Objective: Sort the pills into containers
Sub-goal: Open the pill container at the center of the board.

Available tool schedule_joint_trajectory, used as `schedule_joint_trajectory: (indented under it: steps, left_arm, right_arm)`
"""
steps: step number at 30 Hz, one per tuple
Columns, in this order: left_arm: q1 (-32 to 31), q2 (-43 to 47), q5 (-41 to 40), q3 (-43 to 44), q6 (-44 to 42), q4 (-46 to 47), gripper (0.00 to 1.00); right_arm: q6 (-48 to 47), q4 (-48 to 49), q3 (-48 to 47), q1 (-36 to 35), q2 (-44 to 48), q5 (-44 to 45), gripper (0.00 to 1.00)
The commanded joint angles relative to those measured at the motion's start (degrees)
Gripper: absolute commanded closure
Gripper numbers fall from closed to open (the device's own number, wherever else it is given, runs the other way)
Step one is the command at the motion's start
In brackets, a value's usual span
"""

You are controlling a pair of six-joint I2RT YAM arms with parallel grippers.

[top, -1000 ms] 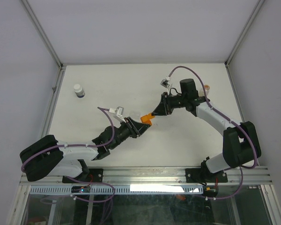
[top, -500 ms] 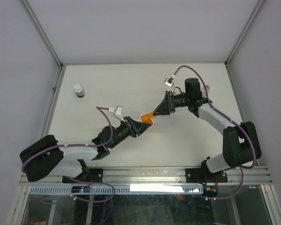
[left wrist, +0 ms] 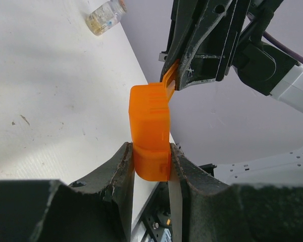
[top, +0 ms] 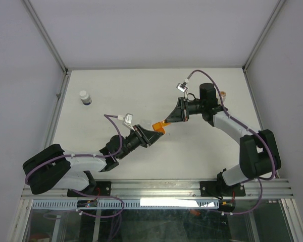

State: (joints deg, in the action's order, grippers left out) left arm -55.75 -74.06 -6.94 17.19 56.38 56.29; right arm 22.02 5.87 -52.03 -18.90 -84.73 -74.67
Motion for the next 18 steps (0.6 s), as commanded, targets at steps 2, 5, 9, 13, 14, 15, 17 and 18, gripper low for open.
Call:
schedule_joint_trajectory:
  steps: [2, 5, 9, 13, 14, 15, 17, 18]
  left_arm:
    - [0.89, -0.88, 1.96, 0.22, 1.31, 5.13, 0.82]
    - [1.07, -0.97, 2.20, 0.04, 1.44, 4.86, 0.67]
    - [1.17, 0.15, 1.55, 0.11, 1.37, 1.76, 0.43]
    - [1.17, 2.21, 0.54, 0.20, 0.47, -2.94, 0.27]
    - [1.17, 2.95, 0.60, 0.17, -0.01, -4.03, 0.25]
    - [1.17, 3.74, 0.72, 0.06, -0.49, -5.03, 0.23]
    - [1.17, 6.12, 1.04, -0.63, -1.73, -7.10, 0.22]
    - [1.17, 7.68, 1.24, -1.04, -2.50, -8.27, 0.22]
  right_arm:
    - [2.93, 4.01, -0.09, -0.29, -0.08, -2.00, 1.00]
    - [3.03, 4.09, 0.00, -0.26, -0.03, -1.79, 1.00]
    - [2.63, 3.75, -0.13, -0.26, -0.17, -1.58, 1.00]
    - [-2.10, -1.27, -1.30, -0.18, -0.26, -0.45, 1.00]
    - [-2.10, -2.63, -1.72, -0.20, -0.31, -0.33, 1.00]
    - [-2.10, -3.94, -2.13, -0.08, -0.30, -0.33, 1.00]
    - [-6.78, -6.49, -2.87, 0.33, -0.43, 0.90, 1.00]
    - [-8.67, -8.02, -3.27, 0.60, -0.56, 1.41, 1.00]
